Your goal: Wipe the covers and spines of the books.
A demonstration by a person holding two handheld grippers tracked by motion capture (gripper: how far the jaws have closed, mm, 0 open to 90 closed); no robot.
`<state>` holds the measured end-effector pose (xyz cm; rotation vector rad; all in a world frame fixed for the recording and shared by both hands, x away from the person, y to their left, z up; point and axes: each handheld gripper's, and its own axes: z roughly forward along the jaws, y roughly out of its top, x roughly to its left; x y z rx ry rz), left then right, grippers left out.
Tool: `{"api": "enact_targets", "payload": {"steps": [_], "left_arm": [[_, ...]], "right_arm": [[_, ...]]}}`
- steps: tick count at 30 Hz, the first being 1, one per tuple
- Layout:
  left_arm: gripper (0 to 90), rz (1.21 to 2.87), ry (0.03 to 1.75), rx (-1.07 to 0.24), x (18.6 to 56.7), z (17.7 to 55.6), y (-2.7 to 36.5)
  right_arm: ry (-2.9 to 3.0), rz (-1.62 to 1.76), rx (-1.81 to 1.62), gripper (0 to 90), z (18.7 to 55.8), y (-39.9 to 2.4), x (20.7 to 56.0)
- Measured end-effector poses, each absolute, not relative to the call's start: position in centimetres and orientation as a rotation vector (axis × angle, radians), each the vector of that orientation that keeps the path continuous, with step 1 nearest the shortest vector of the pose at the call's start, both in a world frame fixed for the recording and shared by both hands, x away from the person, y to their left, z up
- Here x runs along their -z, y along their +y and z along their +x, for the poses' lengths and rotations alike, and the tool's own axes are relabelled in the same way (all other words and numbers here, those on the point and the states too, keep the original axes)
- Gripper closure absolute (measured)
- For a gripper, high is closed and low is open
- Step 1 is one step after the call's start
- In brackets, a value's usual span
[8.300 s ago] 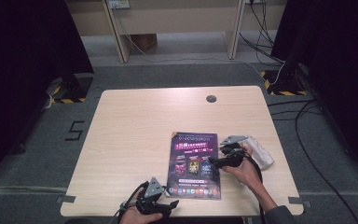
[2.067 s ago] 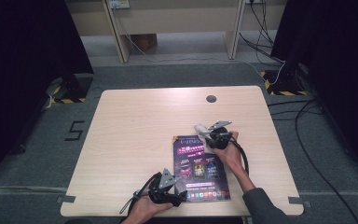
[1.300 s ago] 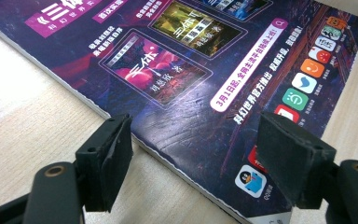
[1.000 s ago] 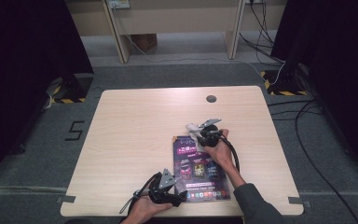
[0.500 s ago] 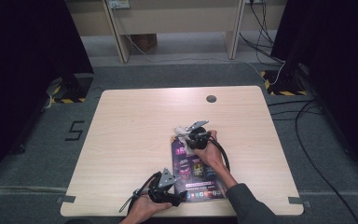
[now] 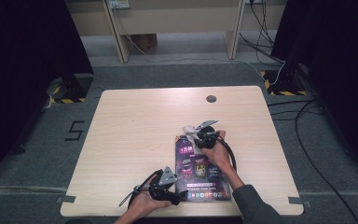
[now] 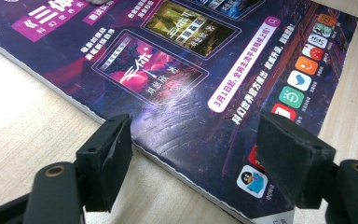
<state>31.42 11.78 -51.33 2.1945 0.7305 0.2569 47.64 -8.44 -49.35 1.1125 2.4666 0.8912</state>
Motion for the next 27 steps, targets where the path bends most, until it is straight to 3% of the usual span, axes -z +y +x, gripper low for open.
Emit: {"api": "enact_targets", "payload": {"steps": [13,27], "left_arm": [[26.4,2.195,0.730,-0.253,51.3,31.4,11.8],[26.4,2.194,0.734,-0.259,51.3,31.4,11.8]], "right_arm": [[2.547,0.983,-0.937,78.0,47.8,-3.3,49.5],[2.502,1.008,-0.865,78.3,48.4,-4.2,49.3]]}}
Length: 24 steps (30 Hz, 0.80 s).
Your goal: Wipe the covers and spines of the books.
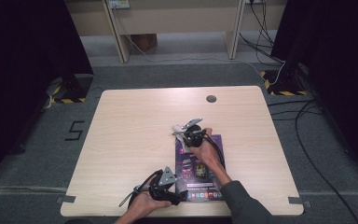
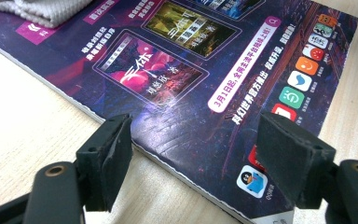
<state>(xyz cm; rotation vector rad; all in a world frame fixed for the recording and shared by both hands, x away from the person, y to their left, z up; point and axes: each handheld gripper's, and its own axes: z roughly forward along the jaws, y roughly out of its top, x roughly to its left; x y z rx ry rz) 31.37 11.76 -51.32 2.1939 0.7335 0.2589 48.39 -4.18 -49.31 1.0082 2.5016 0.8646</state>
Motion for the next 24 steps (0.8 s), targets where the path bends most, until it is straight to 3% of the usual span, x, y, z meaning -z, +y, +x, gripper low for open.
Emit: {"api": "enact_targets", "payload": {"steps": [8,24], "left_arm": [[26.6,2.191,0.734,-0.269,51.3,31.3,11.7],[26.9,2.189,0.736,-0.280,51.3,31.2,11.7]], "right_arm": [[2.585,0.914,-0.944,78.1,46.9,-2.6,49.5],[2.536,0.983,-0.924,78.1,47.9,-4.2,49.5]]}}
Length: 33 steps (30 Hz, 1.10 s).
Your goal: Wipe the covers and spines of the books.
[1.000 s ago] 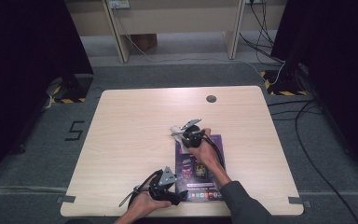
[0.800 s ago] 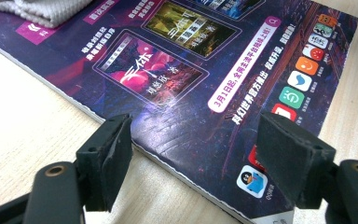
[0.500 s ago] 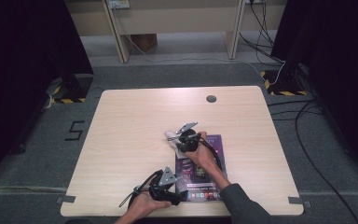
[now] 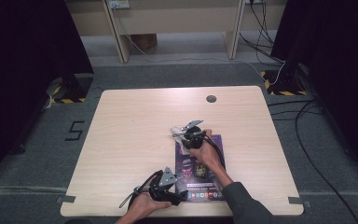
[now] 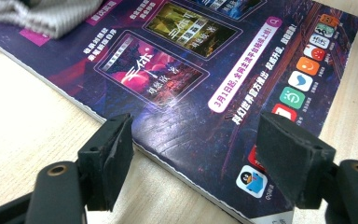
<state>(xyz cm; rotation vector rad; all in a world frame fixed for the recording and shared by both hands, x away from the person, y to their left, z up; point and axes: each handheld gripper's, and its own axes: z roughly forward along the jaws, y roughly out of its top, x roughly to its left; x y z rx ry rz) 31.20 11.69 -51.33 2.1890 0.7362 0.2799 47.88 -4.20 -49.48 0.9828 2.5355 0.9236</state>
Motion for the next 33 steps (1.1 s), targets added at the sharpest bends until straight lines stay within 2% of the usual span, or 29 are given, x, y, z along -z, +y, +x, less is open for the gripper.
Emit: {"api": "enact_targets", "payload": {"steps": [10,24,33], "left_arm": [[27.1,2.186,0.737,-0.287,51.3,31.1,11.7],[27.8,2.185,0.738,-0.288,51.3,31.1,11.6],[28.0,2.186,0.734,-0.288,51.3,31.1,11.6]], "right_arm": [[2.577,0.931,-0.955,77.6,47.0,-3.4,49.6],[2.446,1.135,-0.922,77.5,48.3,-9.6,49.6],[2.501,1.066,-0.942,77.5,47.2,-7.9,49.5]]}}
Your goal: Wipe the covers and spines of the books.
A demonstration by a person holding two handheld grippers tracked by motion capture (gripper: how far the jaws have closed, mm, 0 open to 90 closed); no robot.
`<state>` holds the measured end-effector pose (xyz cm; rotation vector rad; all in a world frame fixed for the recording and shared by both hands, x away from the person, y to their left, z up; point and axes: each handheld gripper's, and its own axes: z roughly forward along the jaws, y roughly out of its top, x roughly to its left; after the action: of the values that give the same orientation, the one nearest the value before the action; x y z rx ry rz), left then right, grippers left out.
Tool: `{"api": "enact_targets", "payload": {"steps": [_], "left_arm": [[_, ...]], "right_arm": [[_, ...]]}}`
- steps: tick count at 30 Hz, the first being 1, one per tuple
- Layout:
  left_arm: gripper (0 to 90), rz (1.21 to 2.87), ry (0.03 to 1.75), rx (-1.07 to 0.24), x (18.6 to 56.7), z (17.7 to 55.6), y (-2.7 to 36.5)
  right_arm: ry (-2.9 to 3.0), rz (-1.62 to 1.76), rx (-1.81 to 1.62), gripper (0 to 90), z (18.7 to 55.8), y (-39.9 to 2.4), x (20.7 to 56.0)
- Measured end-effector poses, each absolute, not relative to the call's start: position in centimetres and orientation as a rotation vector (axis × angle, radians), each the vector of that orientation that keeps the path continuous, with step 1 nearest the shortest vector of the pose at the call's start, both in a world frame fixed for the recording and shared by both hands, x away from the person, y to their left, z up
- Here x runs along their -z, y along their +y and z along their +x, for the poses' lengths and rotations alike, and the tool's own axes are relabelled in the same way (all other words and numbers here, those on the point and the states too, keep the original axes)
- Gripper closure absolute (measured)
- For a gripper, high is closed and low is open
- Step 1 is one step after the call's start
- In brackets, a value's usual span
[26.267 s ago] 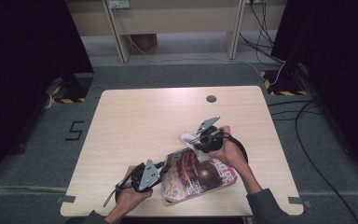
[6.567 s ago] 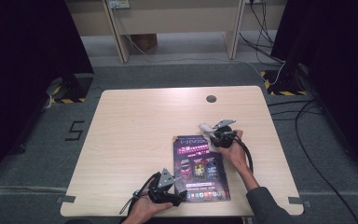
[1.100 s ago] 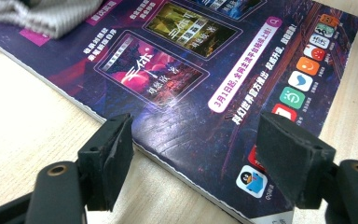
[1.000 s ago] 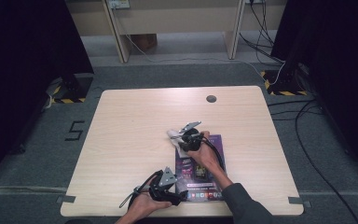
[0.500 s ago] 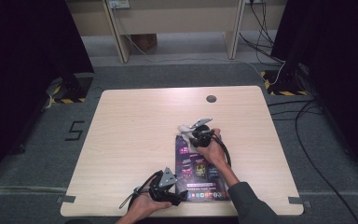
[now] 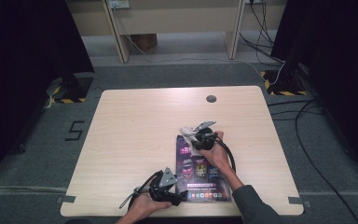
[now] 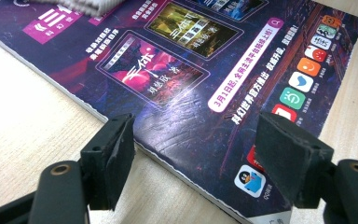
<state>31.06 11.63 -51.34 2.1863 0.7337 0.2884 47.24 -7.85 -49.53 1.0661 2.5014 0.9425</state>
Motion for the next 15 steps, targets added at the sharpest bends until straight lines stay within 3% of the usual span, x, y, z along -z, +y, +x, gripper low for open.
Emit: {"api": "enact_targets", "payload": {"steps": [15], "left_arm": [[28.0,2.185,0.738,-0.296,51.3,30.9,11.6]], "right_arm": [[2.616,0.950,-1.030,76.8,45.2,-4.9,49.7]]}}
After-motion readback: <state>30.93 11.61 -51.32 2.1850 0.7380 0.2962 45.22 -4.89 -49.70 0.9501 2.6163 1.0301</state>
